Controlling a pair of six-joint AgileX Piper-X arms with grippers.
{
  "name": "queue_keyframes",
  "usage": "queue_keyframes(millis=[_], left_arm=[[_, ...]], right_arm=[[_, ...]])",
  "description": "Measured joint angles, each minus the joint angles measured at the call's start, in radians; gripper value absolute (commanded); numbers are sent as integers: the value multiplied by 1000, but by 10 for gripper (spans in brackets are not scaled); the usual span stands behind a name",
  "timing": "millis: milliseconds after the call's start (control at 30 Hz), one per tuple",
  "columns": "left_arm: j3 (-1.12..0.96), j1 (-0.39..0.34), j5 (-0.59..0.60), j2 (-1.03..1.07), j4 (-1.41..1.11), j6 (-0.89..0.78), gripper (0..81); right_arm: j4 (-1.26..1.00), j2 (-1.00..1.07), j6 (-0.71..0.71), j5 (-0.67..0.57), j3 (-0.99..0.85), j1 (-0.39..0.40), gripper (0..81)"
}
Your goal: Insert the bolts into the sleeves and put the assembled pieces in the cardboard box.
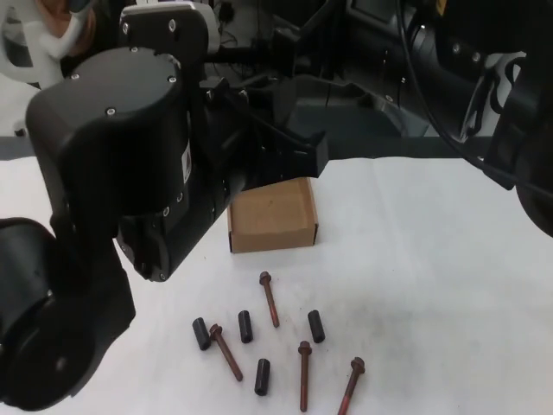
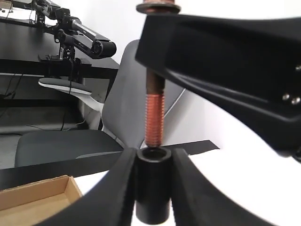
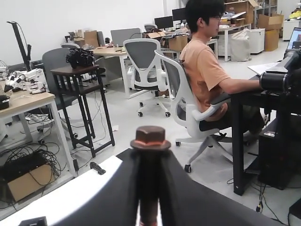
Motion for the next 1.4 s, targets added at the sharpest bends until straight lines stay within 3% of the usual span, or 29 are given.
queue_keyframes(millis=[933,1033,1200,1233,1400], left_arm=[[3,14,-4,0,-14,41,17],[3,22,1,0,-23,40,17],[3,31,-3,0,-33,41,17],[3,33,-5,0,-35,41,17],[3,34,-3,0,-38,41,17]], right_arm=[[68,-1,24,-3,2,17,0],[78,-1,24,-12,5,17,130],[83,-1,44,-25,10,21,630],[82,-1,56,-25,10,21,700],[58,-4,85,-10,10,21,700]])
